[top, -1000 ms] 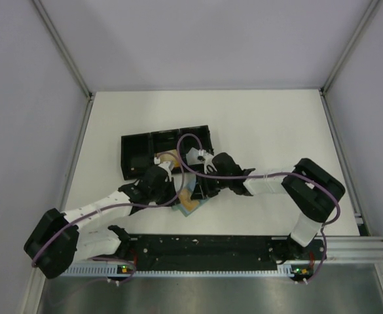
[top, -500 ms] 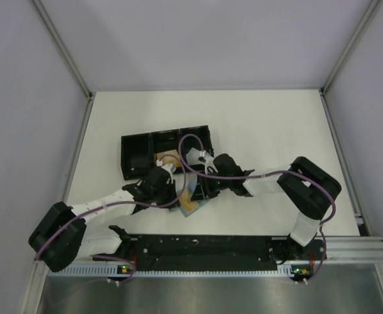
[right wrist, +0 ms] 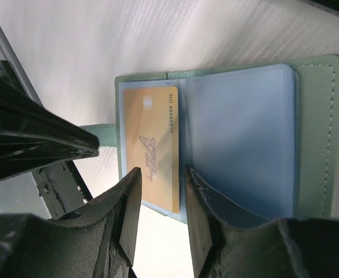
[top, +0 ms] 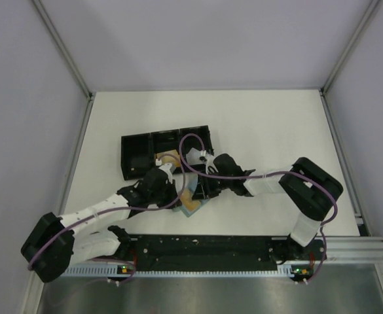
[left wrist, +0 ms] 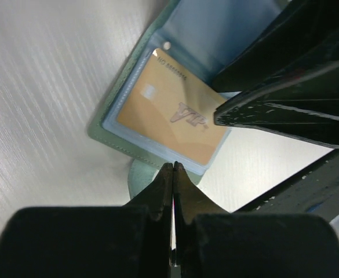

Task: Take the credit cards out of the card holder
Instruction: Remove the credit card from the card holder.

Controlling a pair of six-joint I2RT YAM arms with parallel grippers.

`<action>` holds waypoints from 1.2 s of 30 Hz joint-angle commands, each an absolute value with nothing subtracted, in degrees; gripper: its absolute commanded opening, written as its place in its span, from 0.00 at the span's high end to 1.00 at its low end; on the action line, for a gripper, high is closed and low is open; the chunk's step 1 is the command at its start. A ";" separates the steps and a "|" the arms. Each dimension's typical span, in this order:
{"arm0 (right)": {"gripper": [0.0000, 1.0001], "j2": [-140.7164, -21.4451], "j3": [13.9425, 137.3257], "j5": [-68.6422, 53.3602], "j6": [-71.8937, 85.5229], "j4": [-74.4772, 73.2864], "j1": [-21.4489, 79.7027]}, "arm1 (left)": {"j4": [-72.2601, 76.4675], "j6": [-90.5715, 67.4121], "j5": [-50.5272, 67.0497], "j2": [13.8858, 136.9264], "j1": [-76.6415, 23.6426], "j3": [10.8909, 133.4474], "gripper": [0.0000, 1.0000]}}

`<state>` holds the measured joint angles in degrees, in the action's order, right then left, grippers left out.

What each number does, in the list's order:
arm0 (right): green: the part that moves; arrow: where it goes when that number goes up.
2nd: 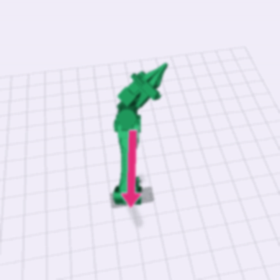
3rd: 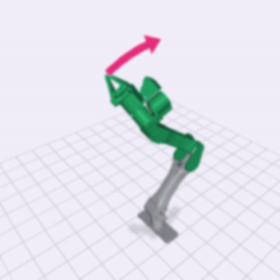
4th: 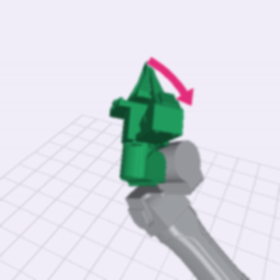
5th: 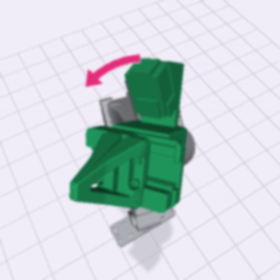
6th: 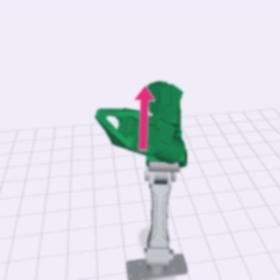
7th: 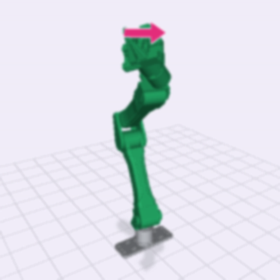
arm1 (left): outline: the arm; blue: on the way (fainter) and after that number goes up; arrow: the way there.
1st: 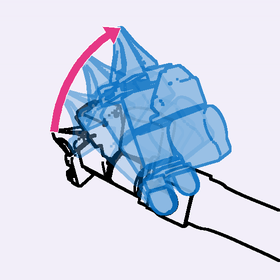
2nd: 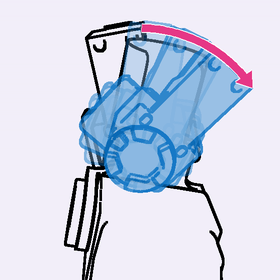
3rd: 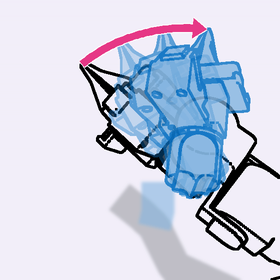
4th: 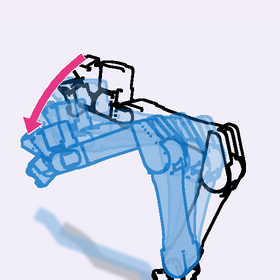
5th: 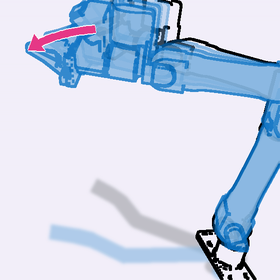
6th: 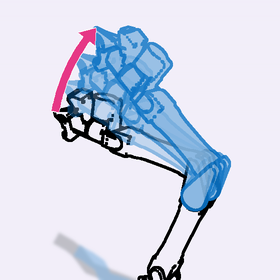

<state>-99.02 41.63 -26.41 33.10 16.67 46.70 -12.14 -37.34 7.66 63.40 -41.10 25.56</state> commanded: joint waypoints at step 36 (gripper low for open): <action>1.00 -100.38 36.04 -36.83 39.47 31.47 40.17 | -11.95 -34.72 5.98 70.49 -41.92 24.35 1.00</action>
